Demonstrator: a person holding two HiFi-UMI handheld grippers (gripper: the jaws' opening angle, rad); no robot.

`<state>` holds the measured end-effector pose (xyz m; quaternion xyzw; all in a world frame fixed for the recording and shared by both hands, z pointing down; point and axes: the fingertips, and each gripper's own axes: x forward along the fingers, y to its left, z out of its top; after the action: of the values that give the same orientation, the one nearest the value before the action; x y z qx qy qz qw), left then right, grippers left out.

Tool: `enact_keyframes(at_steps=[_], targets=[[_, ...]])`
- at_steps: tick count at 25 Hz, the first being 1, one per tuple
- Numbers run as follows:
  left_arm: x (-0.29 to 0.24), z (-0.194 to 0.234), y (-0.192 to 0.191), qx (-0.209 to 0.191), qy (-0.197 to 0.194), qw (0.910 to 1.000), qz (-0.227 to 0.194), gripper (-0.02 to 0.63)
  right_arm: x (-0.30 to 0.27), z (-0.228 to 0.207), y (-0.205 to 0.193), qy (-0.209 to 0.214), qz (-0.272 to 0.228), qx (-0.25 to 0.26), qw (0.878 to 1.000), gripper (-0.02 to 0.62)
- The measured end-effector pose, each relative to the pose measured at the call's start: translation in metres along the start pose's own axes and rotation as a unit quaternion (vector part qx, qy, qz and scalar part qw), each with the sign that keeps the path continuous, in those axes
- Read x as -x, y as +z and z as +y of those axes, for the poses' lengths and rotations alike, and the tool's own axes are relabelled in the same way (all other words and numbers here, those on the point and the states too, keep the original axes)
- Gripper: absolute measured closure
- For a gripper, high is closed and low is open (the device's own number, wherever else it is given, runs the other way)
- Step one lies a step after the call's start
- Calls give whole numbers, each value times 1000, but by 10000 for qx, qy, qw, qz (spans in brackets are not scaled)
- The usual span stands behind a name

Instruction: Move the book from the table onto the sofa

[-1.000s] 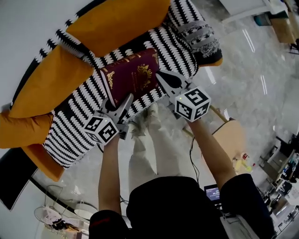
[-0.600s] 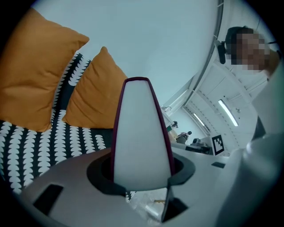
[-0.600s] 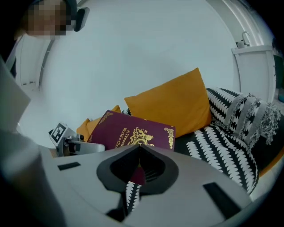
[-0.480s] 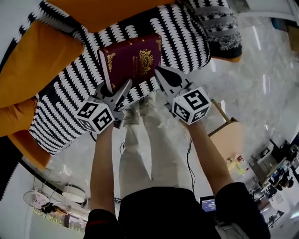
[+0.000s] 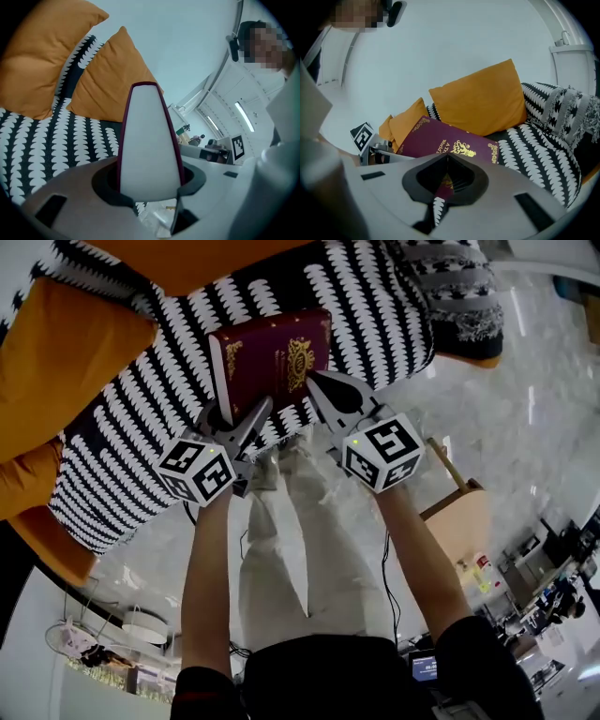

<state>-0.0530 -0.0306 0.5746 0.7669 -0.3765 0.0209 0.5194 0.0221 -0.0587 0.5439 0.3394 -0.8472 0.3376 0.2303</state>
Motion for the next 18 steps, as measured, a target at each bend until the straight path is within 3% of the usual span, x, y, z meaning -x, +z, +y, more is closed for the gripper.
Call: enact_keyframes(at_steps=[11,18], targets=[[-33,31,-53,602,-199,9979,126,382,-23,-24,-49,-143,141,-215,9996,577],[-55,36,-68,749,-204,9966,277,379,-25,-34,-51,-300,209,-309,9989,577]])
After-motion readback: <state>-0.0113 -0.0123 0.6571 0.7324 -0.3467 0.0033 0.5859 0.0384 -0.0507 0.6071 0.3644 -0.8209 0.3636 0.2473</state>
